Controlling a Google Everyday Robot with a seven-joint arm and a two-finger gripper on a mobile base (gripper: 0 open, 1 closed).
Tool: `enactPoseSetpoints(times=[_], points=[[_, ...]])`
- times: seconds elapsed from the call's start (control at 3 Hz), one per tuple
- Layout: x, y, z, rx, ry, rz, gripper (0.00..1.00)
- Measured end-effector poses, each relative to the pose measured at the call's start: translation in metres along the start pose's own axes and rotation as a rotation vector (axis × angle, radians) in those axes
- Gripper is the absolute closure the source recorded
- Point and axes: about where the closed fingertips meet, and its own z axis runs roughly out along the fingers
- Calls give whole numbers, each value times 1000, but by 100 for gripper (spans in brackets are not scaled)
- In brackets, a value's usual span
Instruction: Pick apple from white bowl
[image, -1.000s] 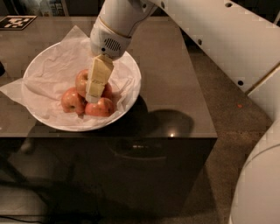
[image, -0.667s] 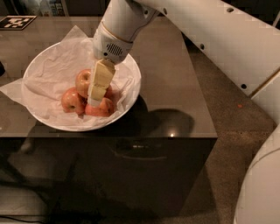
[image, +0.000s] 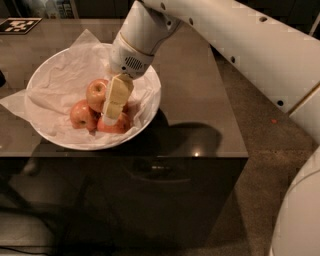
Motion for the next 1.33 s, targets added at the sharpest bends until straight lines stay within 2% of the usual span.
enactPoseSetpoints(times=[1.0, 1.33], points=[[0, 0, 0, 0, 0, 0, 79], [0, 0, 0, 0, 0, 0, 99]])
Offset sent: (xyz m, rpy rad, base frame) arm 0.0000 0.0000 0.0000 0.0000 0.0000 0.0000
